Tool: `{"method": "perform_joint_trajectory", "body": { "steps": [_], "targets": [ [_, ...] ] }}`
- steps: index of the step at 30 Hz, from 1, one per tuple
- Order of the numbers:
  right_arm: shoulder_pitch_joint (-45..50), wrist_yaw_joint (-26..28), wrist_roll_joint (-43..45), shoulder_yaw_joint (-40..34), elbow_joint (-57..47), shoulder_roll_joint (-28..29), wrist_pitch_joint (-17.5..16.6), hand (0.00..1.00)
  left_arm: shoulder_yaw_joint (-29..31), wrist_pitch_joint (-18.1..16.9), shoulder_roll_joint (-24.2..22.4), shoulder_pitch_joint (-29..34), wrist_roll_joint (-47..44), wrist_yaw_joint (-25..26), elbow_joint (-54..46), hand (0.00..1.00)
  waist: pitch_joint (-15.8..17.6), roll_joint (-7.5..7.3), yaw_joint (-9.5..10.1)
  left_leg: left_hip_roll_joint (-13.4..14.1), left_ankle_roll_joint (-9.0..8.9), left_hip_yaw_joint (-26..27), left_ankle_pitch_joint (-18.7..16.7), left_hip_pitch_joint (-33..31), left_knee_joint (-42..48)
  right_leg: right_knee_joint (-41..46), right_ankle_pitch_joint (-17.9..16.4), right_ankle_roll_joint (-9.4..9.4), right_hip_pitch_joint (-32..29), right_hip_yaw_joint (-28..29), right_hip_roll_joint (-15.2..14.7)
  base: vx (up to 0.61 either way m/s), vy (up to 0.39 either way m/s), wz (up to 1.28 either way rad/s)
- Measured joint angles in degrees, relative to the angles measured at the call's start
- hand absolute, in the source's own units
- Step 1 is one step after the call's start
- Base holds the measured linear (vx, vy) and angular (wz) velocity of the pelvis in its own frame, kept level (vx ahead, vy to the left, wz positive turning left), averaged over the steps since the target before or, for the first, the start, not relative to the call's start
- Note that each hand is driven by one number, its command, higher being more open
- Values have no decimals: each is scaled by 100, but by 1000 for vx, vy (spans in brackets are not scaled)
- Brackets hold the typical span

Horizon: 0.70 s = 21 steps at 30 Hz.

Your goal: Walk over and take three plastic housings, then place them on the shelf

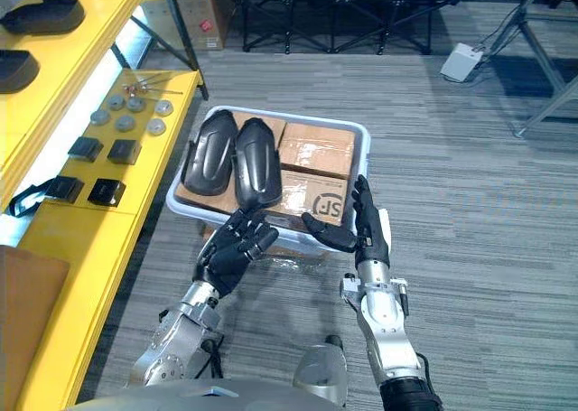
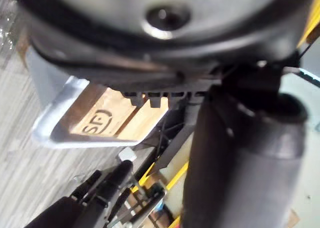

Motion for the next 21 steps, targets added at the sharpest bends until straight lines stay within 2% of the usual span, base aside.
{"method": "perform_joint_trajectory", "body": {
  "steps": [1, 4, 6, 9, 11, 13, 16, 21],
  "targets": [
    [-132, -68, -2, 71, 89, 29, 25, 100, 38, 3, 79, 5, 115, 16, 0, 100, 3, -14, 76, -51, 3, 33, 1, 17, 1, -127, 140, 32, 40, -26, -40, -57, 143, -14],
    [-539, -220, -7, 122, 487, 93, 39, 100, 80, 22, 261, -43, 132, 115, -20, 100, 35, -68, 146, -151, 43, -38, 26, 0, 22, -468, 443, 39, 253, -237, -141, -55, 97, 11],
    [-941, -441, -14, 98, 886, 94, 105, 100, 177, 37, 336, -161, 338, 229, -25, 100, 65, -127, 272, -229, 133, -139, 65, -176, 44, -685, 642, 15, 277, -407, -152, -122, 82, 26],
    [-1794, -905, -33, -116, 1624, 94, 277, 100, 277, 53, 442, -380, 325, 325, -36, 100, 175, -282, 421, -305, 201, -349, 224, -575, 49, -908, 711, -12, 166, -674, -170, -145, 28, 36],
    [-2477, -1225, -34, -412, 2147, 32, 382, 100, 334, 57, 437, -474, 325, 336, -51, 100, 369, -258, 482, -328, 210, -477, 344, -733, 34, -958, 712, -15, 160, -843, -163, -163, -7, 34],
    [-3364, -1628, -31, -632, 2710, -352, 401, 100, 334, 57, 402, -485, 325, 311, -196, 100, 643, -123, 589, -325, 222, -621, 489, -969, 15, -980, 781, -58, 21, -962, -126, -209, -5, 25],
    [-4223, -1971, -31, -620, 3018, -887, 439, 100, 230, 55, 376, -485, 321, 292, -227, 100, 942, 33, 686, -346, 253, -662, 677, -1088, -103, -983, 893, -85, -116, -1012, -125, -116, 12, 11],
    [-4932, -2061, -19, -497, 3707, -1285, 684, 100, 118, 28, 377, -487, 262, 261, -211, 100, 1105, 59, 736, -362, 262, -722, 786, -1114, -172, -965, 909, -89, -131, -1080, -125, -50, 1, 6]
  ]
}}
